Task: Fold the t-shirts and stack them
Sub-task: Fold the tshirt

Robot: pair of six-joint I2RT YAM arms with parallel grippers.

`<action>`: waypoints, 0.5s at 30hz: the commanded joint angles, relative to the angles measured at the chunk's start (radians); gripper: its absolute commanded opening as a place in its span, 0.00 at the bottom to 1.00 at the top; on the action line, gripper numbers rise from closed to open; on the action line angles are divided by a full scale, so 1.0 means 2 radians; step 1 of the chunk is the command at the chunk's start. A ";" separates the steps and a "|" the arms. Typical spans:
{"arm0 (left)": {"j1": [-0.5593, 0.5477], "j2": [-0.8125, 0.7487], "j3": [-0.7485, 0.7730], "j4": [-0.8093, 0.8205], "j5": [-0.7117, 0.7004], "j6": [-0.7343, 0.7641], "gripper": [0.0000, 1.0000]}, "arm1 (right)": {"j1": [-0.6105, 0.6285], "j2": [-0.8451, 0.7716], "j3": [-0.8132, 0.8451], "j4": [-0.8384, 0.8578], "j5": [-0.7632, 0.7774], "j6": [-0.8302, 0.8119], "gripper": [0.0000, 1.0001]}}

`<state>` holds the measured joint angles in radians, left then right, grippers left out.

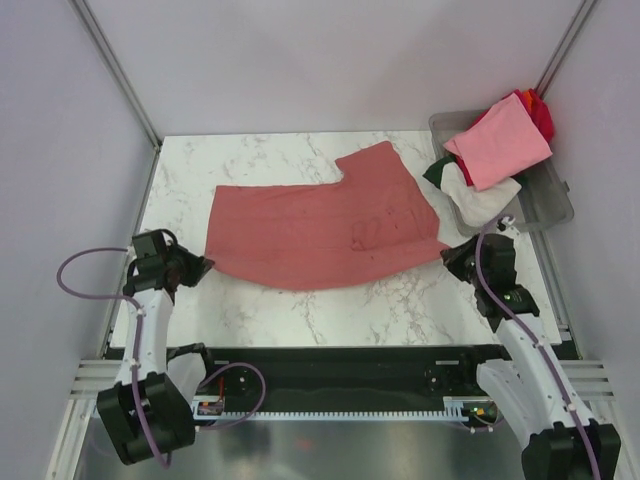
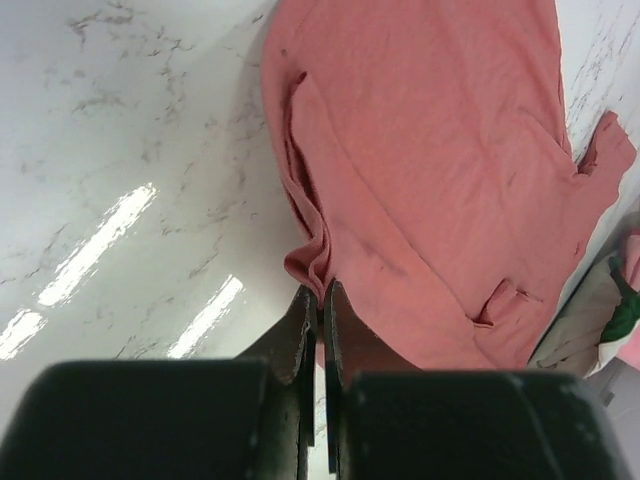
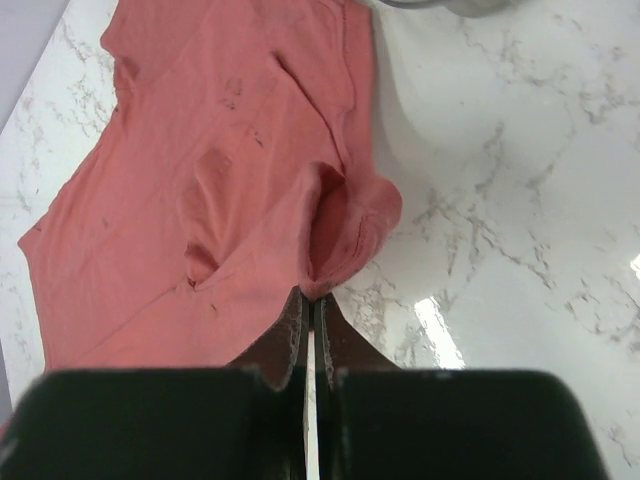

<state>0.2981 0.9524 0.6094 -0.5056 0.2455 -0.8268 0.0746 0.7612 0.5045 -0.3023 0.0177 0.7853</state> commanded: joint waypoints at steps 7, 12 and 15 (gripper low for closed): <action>0.003 -0.111 -0.066 -0.063 -0.079 -0.033 0.02 | -0.002 -0.093 -0.068 -0.067 0.052 0.072 0.06; 0.004 -0.152 -0.085 -0.075 -0.073 -0.054 0.25 | -0.002 -0.132 -0.064 -0.113 0.092 0.085 0.15; 0.002 -0.168 -0.074 -0.091 -0.077 -0.060 0.88 | -0.002 -0.155 -0.041 -0.144 0.128 0.083 0.68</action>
<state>0.2981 0.6468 0.4381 -0.6651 0.1215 -0.9058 0.0746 0.4950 0.3595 -0.5129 0.1570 0.9348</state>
